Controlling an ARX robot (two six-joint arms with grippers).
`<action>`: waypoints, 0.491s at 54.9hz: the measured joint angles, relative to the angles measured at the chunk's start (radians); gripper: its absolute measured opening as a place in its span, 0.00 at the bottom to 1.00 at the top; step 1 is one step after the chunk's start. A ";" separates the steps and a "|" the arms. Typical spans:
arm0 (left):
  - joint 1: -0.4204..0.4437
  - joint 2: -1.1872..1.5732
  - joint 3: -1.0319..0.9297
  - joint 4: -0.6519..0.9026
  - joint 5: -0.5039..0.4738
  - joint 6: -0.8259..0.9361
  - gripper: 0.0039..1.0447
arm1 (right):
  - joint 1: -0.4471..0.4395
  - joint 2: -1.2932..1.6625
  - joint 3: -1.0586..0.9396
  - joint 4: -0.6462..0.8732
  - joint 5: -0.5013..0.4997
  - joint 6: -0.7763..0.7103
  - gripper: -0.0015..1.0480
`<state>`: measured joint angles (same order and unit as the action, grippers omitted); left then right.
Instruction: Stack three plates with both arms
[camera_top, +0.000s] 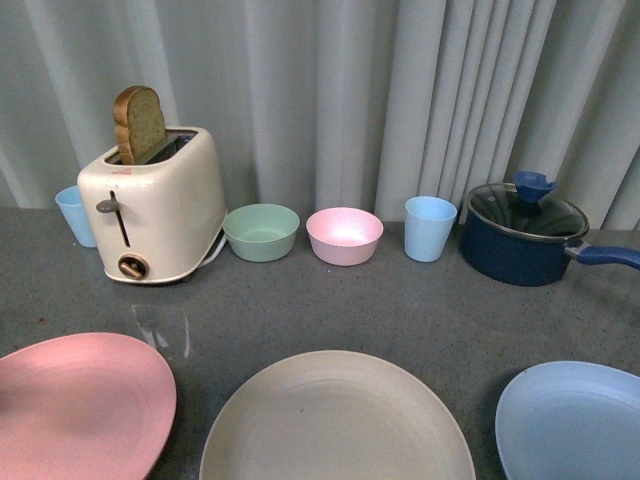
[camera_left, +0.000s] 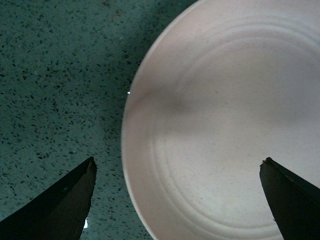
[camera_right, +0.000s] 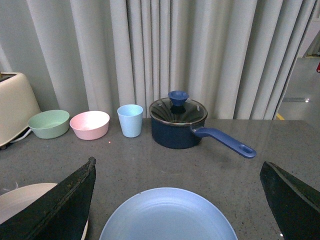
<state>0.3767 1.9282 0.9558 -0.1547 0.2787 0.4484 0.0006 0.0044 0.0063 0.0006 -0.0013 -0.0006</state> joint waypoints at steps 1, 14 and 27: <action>0.003 0.009 0.010 -0.003 -0.008 0.003 0.94 | 0.000 0.000 0.000 0.000 0.000 0.000 0.93; 0.013 0.057 0.074 -0.043 -0.026 0.033 0.94 | 0.000 0.000 0.000 0.000 0.000 0.000 0.93; -0.001 0.081 0.077 -0.061 -0.017 0.053 0.94 | 0.000 0.000 0.000 0.000 0.000 0.000 0.93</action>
<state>0.3756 2.0090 1.0325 -0.2153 0.2619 0.5014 0.0006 0.0044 0.0063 0.0006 -0.0013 -0.0002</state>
